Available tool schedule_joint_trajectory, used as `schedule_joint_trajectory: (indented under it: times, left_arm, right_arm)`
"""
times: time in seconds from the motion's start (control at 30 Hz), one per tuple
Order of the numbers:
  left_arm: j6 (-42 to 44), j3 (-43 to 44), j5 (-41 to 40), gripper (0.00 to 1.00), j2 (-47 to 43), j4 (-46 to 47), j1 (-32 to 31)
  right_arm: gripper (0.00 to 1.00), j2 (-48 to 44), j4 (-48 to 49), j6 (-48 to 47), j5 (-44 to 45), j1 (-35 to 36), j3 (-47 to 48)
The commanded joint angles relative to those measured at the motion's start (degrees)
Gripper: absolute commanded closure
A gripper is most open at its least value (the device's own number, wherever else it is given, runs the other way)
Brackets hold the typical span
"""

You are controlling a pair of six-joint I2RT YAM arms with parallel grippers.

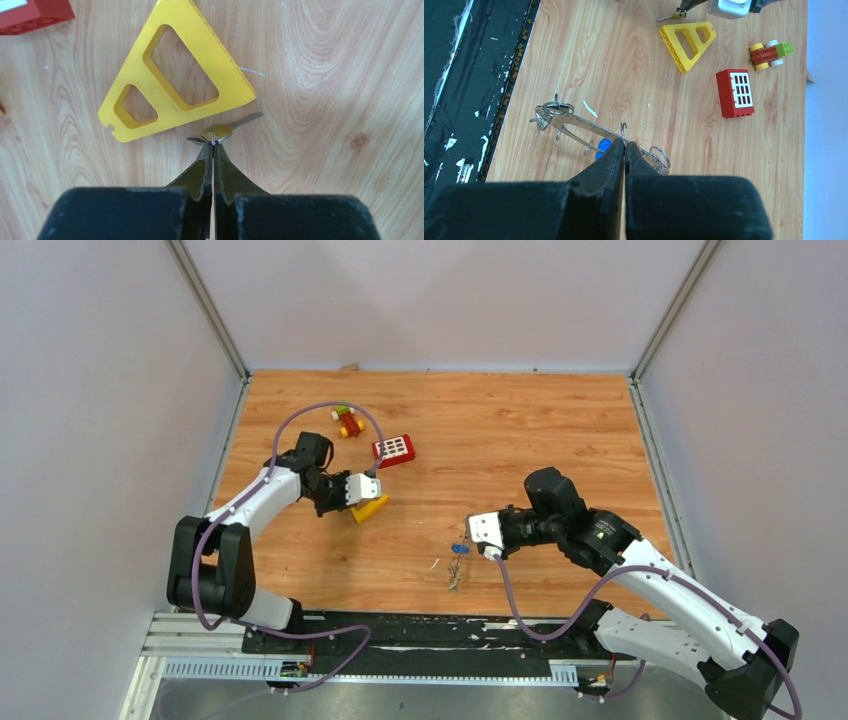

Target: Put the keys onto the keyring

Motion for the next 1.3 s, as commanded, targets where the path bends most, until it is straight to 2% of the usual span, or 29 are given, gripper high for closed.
schedule_joint_trajectory:
  times: [0.0, 0.17, 0.37, 0.5, 0.7, 0.87, 1.03, 1.13, 1.27]
  left_arm:
    - [0.2, -1.07, 4.91, 1.0, -5.38, -1.92, 0.13]
    - [-0.34, -1.43, 10.62, 1.0, -9.11, -4.65, 0.13]
    - [-4.98, -2.69, 20.37, 1.0, -13.18, -4.18, 0.13]
    - [-12.14, -4.99, 24.41, 1.0, -18.85, 1.05, -1.06]
    - [-24.06, -6.34, 22.89, 1.0, -25.74, 12.52, -8.3]
    - [-30.09, 2.31, 20.13, 1.0, -23.06, 12.6, -13.97]
    - [-32.38, 11.29, 24.44, 1.0, -18.54, 8.52, -15.72]
    - [-34.03, 12.34, 28.51, 1.0, -17.89, 10.91, -16.11]
    - [-30.9, 11.53, 34.26, 1.0, -18.43, 11.71, -17.68]
  right_arm:
    - [1.0, -0.1, 1.42, -0.29, -0.77, -0.29, 0.87]
    - [1.0, 0.06, 1.41, -0.31, -0.96, -0.28, 0.91]
    - [1.0, 0.29, 1.41, 0.24, -1.7, -0.29, 1.38]
    - [1.0, 1.19, 1.67, 1.1, -3.33, -0.32, 2.34]
    - [1.0, 4.21, -0.6, 0.46, -6.6, -0.32, 7.33]
    - [1.0, 6.94, -3.38, -0.4, -8.11, -0.34, 14.14]
    - [1.0, 9.55, -6.35, 1.04, -9.03, -0.34, 19.7]
    - [1.0, 9.24, -4.61, 2.78, -9.77, -0.33, 18.22]
    - [1.0, 7.72, -1.64, 3.57, -10.07, -0.33, 14.33]
